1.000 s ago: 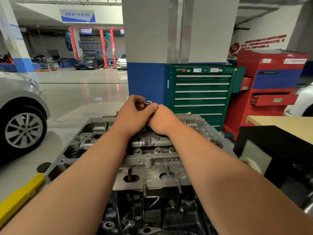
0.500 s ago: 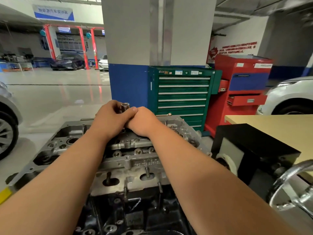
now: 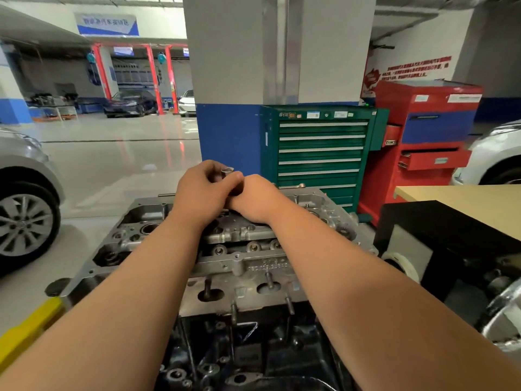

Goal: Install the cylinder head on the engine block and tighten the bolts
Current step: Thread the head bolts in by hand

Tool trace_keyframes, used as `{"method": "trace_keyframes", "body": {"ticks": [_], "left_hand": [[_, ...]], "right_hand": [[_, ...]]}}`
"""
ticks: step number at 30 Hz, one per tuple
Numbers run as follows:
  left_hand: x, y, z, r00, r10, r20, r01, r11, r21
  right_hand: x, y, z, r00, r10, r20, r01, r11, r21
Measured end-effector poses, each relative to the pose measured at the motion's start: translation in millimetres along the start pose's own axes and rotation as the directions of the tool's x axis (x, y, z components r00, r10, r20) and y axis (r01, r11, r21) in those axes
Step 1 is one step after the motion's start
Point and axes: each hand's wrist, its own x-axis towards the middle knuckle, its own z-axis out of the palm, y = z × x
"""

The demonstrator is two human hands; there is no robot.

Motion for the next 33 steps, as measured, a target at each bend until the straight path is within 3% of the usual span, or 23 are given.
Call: {"method": "trace_keyframes", "body": {"ticks": [7, 11, 14, 18, 23, 28, 33], "left_hand": [[0.1, -3.5, -1.0, 0.997, -0.001, 0.071, 0.006, 0.997, -0.076], [4.0, -2.2, 1.7, 1.0, -0.013, -0.01, 0.012, 0.999, -0.046], [5.7, -4.3, -0.1, 0.999, 0.015, -0.038, -0.015, 1.0, -0.018], [3.6, -5.1, -4.7, 0.998, 0.032, 0.06, -0.027, 0.997, -0.072], [3.0, -1.9, 3.5, 0.997, -0.023, 0.078, 0.027, 0.998, -0.051], [4.9, -2.1, -0.2, 1.0, 0.015, 0.004, -0.015, 1.0, 0.008], [1.8, -0.8, -2.6, 0.997, -0.016, 0.074, 0.019, 0.999, -0.044]], "right_hand": [[-0.4, 1.5, -5.5, 1.0, -0.018, 0.025, 0.016, 0.998, 0.055], [2.9, -0.4, -1.9, 1.0, -0.015, 0.01, 0.016, 1.0, -0.022], [0.1, 0.4, -3.1, 1.0, -0.009, -0.001, 0.009, 0.997, 0.072], [-5.2, 3.3, -8.6, 1.0, 0.0, 0.012, -0.001, 0.988, 0.155], [0.2, 1.0, -3.7, 0.999, 0.0, -0.044, 0.0, 1.0, -0.011], [-3.2, 2.4, -6.5, 1.0, -0.005, 0.021, 0.002, 0.991, 0.135], [-1.9, 0.7, -8.5, 0.999, -0.023, 0.026, 0.022, 0.998, 0.065]]}}
